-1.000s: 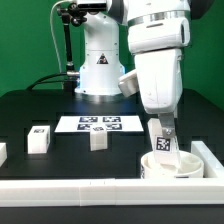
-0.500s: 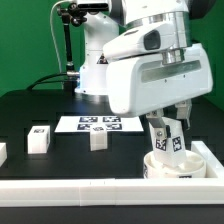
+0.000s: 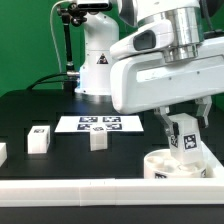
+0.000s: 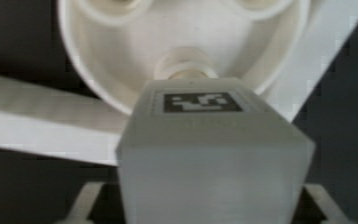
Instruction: Assemble stool
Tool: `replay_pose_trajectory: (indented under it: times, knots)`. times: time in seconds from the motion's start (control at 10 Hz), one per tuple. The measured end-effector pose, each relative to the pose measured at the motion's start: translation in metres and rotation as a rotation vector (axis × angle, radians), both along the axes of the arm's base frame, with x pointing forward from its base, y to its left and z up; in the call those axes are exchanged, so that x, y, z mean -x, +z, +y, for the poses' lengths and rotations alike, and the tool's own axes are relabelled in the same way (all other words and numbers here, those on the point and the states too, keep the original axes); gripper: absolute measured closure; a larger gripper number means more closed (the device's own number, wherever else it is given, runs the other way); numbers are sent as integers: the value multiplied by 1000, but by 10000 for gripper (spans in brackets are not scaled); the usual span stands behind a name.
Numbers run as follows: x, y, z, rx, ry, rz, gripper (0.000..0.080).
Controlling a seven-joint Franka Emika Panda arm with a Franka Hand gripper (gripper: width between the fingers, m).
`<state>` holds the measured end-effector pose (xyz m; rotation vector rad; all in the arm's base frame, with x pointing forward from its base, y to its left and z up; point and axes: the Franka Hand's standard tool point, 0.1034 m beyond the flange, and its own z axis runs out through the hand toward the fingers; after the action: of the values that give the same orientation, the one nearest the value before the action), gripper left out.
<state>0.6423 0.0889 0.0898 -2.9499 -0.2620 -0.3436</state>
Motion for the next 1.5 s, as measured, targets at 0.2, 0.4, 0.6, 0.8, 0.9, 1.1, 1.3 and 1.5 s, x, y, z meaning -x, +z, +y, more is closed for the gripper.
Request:
replay_pose_trajectory:
  times: [0.2, 0.4, 0.6, 0.8, 0.9, 1.1, 1.3, 1.5]
  knots:
    - [0, 0, 3, -39, -115, 23, 456]
    - [1, 0, 6, -83, -262, 49, 456]
    - [5, -3, 11, -118, -442, 69, 456]
    - [4, -5, 8, -153, -597, 88, 456]
    - [4, -5, 5, -178, -677, 102, 456]
    - [5, -5, 4, -209, -816, 128, 456]
    - [8, -6, 4, -262, -1009, 174, 456]
    - [10, -7, 5, -305, -1169, 211, 456]
